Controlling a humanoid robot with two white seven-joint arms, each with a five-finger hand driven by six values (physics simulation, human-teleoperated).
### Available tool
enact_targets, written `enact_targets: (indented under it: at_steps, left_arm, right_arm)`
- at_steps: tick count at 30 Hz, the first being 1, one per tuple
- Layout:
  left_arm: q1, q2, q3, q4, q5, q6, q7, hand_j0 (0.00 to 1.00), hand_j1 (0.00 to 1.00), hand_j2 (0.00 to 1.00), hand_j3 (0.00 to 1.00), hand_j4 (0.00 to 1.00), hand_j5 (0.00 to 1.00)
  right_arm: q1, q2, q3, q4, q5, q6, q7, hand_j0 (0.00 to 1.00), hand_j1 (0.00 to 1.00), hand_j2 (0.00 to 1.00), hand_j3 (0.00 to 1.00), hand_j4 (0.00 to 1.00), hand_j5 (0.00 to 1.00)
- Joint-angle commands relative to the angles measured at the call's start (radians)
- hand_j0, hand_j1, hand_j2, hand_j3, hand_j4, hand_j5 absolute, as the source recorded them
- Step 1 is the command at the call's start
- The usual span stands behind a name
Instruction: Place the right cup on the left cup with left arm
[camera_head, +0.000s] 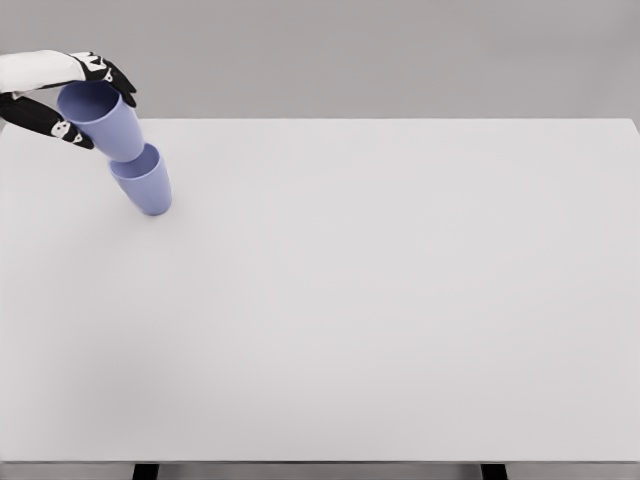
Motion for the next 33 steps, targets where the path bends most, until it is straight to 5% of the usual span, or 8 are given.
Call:
enact_targets:
  at_steps: [1, 33]
  left_arm:
    - [0.0, -0.004, 0.002, 0.001, 0.005, 0.002, 0.001, 0.53, 0.53, 0.53, 0.53, 0.53, 0.53]
    - [0.011, -0.053, 0.002, 0.07, 0.003, 0.002, 0.001, 0.53, 0.53, 0.53, 0.53, 0.53, 0.53]
  right_arm:
    - [0.0, 0.0, 0.0, 0.0, 0.0, 0.0, 0.0, 1.0, 1.0, 1.0, 1.0, 1.0, 1.0]
    - [-0.002, 0.0, -0.002, 0.0, 0.0, 0.0, 0.0, 1.0, 1.0, 1.0, 1.0, 1.0, 1.0]
